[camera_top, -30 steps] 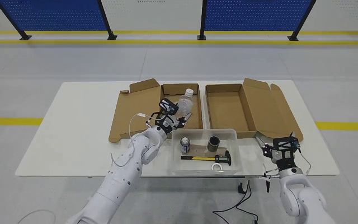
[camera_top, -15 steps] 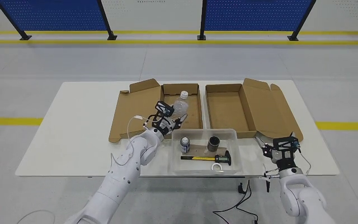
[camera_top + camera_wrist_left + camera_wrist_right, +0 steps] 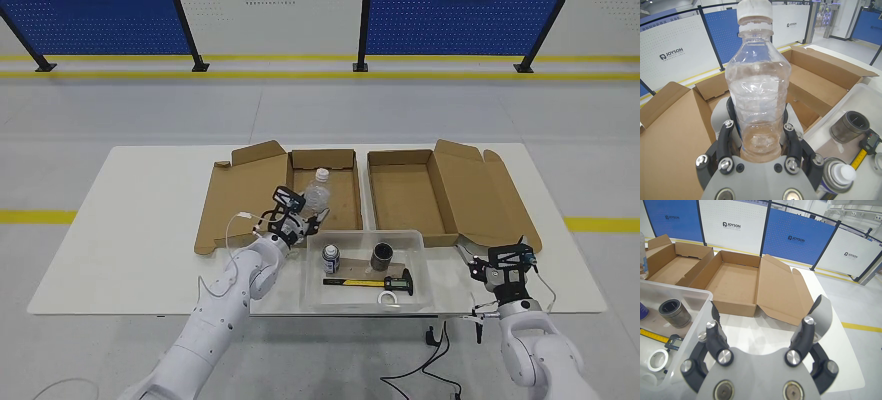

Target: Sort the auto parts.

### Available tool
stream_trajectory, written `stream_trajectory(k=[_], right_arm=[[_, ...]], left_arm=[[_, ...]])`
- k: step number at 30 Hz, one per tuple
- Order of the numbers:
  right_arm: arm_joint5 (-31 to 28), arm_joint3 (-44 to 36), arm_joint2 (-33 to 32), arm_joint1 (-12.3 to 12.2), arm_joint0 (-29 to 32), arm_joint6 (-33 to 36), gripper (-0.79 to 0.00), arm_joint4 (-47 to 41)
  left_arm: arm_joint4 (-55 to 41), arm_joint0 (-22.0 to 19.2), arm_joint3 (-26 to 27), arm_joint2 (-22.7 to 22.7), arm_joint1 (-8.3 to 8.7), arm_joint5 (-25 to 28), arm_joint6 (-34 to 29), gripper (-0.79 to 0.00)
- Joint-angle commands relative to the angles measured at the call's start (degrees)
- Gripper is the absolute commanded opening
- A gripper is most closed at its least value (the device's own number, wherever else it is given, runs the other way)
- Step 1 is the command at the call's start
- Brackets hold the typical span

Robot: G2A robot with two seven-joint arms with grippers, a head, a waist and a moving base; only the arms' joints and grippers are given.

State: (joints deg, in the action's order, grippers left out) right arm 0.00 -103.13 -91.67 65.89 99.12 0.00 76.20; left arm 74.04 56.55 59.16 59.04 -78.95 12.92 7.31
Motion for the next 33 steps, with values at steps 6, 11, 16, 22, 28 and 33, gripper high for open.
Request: stream_trajectory(k=[6,11,16,22,28,33], right_arm=[[0.0,0.0,0.0,0.0,0.0,0.0,0.000,0.0],[0.0,0.0,0.0,0.0,0.0,0.0,0.000,0.0],[0.0,0.0,0.0,0.0,0.0,0.0,0.000,0.0],[0.0,0.0,0.0,0.0,0.0,0.0,0.000,0.0],[0.0,0.0,0.0,0.0,0.0,0.0,0.000,0.0],[0.0,0.0,0.0,0.0,0.0,0.0,0.000,0.0]], left_arm=[[-0.6,0.0,-1.6,0.3,-0.15,0.2,0.3,-0.785],[-0.3,-0.5,-2.2,0.6,-0.16,0.4,0.4,-0.785],[-1.2,-0.7,-2.3,1.0,-0.25,0.9,1.4,-0.785],[-2.0,-1.4,-3.8,0.7,-0.67,0.1,1.2,-0.785],[-2.6,-2.2,-6.5,0.0,-1.21,0.0,2.8,-0.785],[-2.6,-3.1,-8.7,-0.7,-1.65,0.2,3.3,-0.785]])
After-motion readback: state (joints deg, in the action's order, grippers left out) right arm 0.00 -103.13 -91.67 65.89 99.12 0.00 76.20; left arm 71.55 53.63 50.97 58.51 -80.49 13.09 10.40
